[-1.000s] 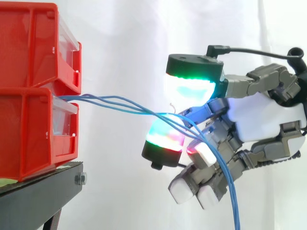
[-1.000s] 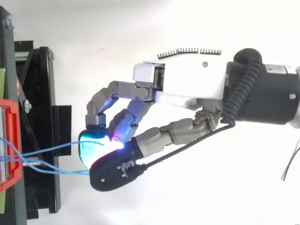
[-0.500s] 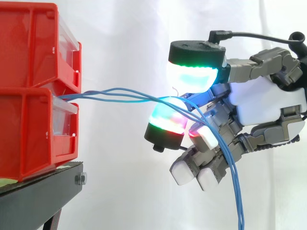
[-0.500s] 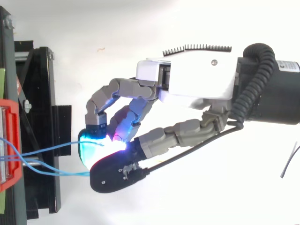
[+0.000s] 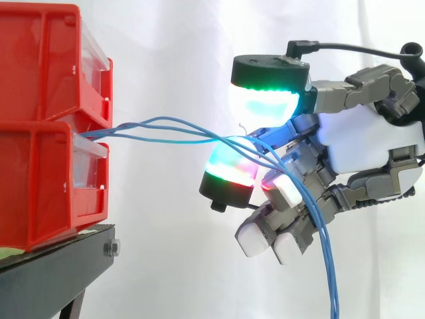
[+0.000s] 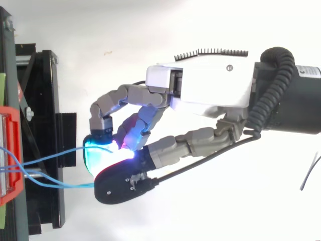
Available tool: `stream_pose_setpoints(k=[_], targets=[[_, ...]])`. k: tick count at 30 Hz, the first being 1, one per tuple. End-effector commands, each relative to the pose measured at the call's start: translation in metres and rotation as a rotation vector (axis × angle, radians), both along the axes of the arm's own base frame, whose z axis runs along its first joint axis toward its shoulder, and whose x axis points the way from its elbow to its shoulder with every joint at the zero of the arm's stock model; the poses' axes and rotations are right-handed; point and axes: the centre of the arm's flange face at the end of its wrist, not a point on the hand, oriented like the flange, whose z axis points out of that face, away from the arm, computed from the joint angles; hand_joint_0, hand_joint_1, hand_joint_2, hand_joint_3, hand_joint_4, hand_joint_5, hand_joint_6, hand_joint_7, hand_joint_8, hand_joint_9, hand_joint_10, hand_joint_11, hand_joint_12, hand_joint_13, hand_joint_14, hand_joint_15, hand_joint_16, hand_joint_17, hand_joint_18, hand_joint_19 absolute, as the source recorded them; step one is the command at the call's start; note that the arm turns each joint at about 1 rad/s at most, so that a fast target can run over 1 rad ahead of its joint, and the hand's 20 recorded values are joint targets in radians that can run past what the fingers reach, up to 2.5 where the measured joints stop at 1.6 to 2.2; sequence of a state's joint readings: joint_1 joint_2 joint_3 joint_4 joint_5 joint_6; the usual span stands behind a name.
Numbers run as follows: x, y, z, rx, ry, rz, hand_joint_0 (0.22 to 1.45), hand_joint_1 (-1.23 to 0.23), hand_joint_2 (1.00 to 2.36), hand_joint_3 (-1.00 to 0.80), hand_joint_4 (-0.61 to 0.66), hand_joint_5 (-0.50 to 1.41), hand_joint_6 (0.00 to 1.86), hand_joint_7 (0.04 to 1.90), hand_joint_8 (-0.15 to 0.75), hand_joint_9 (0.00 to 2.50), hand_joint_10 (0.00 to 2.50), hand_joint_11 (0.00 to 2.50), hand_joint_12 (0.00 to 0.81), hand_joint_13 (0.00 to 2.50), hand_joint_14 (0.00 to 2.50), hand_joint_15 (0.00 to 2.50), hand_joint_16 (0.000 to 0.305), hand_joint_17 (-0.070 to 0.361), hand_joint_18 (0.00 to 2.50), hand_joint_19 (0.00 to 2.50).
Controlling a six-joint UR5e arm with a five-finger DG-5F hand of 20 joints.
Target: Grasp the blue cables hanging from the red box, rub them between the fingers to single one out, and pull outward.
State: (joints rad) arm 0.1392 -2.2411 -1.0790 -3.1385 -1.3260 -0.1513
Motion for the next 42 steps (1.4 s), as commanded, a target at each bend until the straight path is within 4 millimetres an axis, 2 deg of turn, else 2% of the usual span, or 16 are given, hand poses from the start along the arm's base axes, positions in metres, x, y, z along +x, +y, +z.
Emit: stream_pose_setpoints(k=[1, 5, 10, 14, 17, 21, 26, 36, 42], targets=[[0.000, -0.002, 0.000, -0.011, 0.002, -0.001, 0.62, -0.59, 1.01, -0.35, 0.21, -0.07, 0.66, 1.07, 0.369, 1.12, 0.02, 0.66, 0.390, 0.74, 0.01, 0.36, 0.049, 0.110, 0.71, 0.40], [0.000, -0.002, 0.000, -0.026, 0.002, 0.001, 0.61, -0.64, 1.01, -0.34, 0.22, -0.11, 0.76, 0.88, 0.367, 1.09, 0.02, 0.70, 0.392, 0.73, 0.01, 0.37, 0.049, 0.111, 0.72, 0.40], [0.000, -0.002, 0.001, -0.042, 0.001, 0.002, 0.58, -0.63, 1.01, -0.40, 0.23, -0.13, 0.81, 0.81, 0.371, 1.08, 0.02, 0.71, 0.396, 0.73, 0.01, 0.36, 0.050, 0.113, 0.71, 0.40], [0.000, -0.003, 0.000, -0.058, 0.004, -0.004, 0.61, -0.49, 1.01, -0.42, 0.26, -0.07, 0.71, 0.97, 0.365, 1.14, 0.02, 0.65, 0.384, 0.74, 0.01, 0.36, 0.049, 0.110, 0.71, 0.41], [0.000, -0.003, 0.002, -0.064, 0.003, -0.005, 0.62, -0.48, 1.01, -0.40, 0.31, -0.05, 0.63, 1.13, 0.357, 1.15, 0.02, 0.62, 0.382, 0.75, 0.01, 0.36, 0.049, 0.109, 0.72, 0.41], [0.000, -0.001, 0.001, -0.069, 0.004, -0.002, 0.64, -0.50, 1.01, -0.36, 0.36, -0.04, 0.58, 1.22, 0.364, 1.17, 0.02, 0.61, 0.382, 0.76, 0.01, 0.36, 0.048, 0.108, 0.73, 0.41], [0.000, -0.001, 0.000, -0.070, 0.005, -0.007, 0.64, -0.58, 1.01, -0.27, 0.27, -0.04, 0.59, 1.22, 0.389, 1.18, 0.02, 0.64, 0.396, 0.78, 0.01, 0.36, 0.050, 0.113, 0.77, 0.38], [0.000, -0.004, 0.001, -0.086, 0.004, -0.009, 0.63, -0.68, 1.01, -0.25, 0.26, -0.08, 0.70, 0.99, 0.401, 1.16, 0.02, 0.72, 0.407, 0.78, 0.01, 0.36, 0.052, 0.116, 0.78, 0.35], [0.006, -0.004, 0.023, -0.126, -0.017, -0.014, 0.63, -0.75, 1.01, -0.21, 0.25, -0.13, 0.83, 0.81, 0.405, 1.12, 0.02, 0.79, 0.416, 0.76, 0.01, 0.36, 0.053, 0.119, 0.77, 0.35]])
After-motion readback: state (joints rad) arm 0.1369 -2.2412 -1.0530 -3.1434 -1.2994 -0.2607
